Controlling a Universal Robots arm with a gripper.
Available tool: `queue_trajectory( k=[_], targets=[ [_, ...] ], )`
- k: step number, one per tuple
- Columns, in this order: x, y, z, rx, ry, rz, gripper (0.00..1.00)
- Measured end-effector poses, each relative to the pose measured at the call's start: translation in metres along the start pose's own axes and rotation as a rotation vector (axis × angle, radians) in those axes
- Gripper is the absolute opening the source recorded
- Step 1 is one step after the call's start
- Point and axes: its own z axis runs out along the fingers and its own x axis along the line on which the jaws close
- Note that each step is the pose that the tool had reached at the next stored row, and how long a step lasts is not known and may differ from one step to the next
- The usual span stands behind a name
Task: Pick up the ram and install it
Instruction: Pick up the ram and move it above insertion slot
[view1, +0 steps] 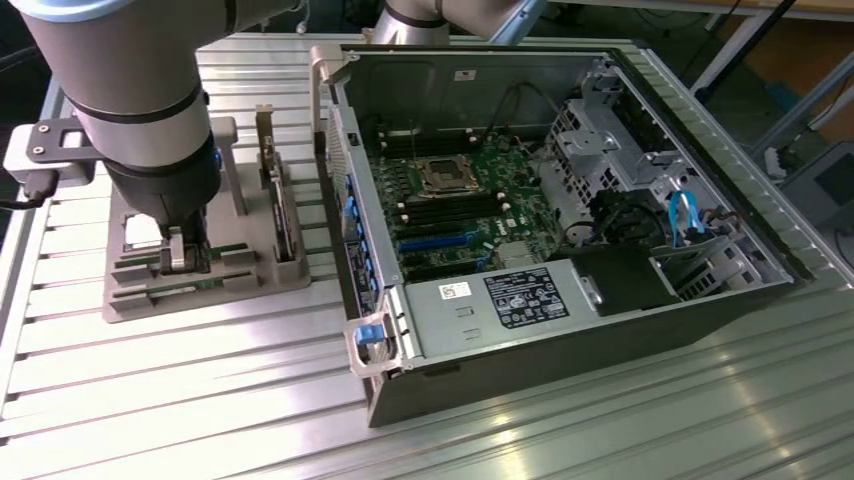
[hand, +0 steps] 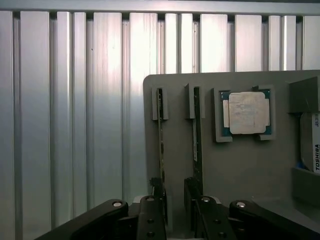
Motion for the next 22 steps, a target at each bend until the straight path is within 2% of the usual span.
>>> queue_trajectory(
  k=[6,22],
  targets=[
    [0.0002,-0.0003,0.0088,0.0000,0.0000,0.000,0.31],
    [0.0054,-0.0002,0.0113,0.0000,-0.0005,0.000,0.31]
  ],
)
